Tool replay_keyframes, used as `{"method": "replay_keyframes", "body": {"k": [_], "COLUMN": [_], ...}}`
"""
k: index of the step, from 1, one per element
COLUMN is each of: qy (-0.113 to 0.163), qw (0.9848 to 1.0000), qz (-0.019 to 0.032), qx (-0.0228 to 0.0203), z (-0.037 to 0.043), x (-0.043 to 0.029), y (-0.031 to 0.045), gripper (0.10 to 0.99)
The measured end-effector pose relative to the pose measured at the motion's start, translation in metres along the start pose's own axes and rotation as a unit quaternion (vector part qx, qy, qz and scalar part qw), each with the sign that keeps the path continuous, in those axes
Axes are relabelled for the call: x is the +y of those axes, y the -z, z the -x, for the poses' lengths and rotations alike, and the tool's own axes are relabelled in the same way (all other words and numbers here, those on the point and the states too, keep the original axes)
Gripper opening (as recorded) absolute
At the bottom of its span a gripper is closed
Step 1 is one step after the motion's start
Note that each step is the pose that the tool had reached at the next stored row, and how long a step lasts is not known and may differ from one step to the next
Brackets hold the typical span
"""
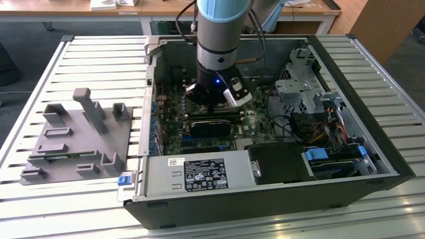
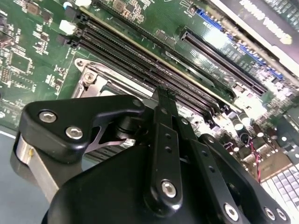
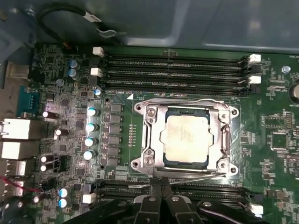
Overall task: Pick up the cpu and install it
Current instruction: 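Install the second cpu locking lever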
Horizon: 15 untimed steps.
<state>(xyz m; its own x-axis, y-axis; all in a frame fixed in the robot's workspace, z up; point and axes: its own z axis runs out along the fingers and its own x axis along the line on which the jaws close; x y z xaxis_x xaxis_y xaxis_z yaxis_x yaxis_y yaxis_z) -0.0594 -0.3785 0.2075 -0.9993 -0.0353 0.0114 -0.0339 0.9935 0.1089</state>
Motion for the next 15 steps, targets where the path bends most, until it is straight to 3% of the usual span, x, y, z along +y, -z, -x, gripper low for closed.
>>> {"method": "replay_keyframes", "body": {"k": [2, 6, 10, 15], "qy": [0.000, 0.000, 0.000, 0.000], "qw": [1.0000, 1.0000, 0.9999, 0.9995], "qz": [0.0017, 0.0087, 0.0125, 0.0303], "qx": [-0.0001, -0.0004, -0.0005, -0.0016], "z": [-0.0002, -0.0019, -0.0059, -0.0116], "x": [-0.0003, -0.0017, -0.0058, -0.0092], "y": [-0.0030, -0.0033, -0.0031, -0.0032], "gripper": [0.106, 0.106, 0.106, 0.106]}}
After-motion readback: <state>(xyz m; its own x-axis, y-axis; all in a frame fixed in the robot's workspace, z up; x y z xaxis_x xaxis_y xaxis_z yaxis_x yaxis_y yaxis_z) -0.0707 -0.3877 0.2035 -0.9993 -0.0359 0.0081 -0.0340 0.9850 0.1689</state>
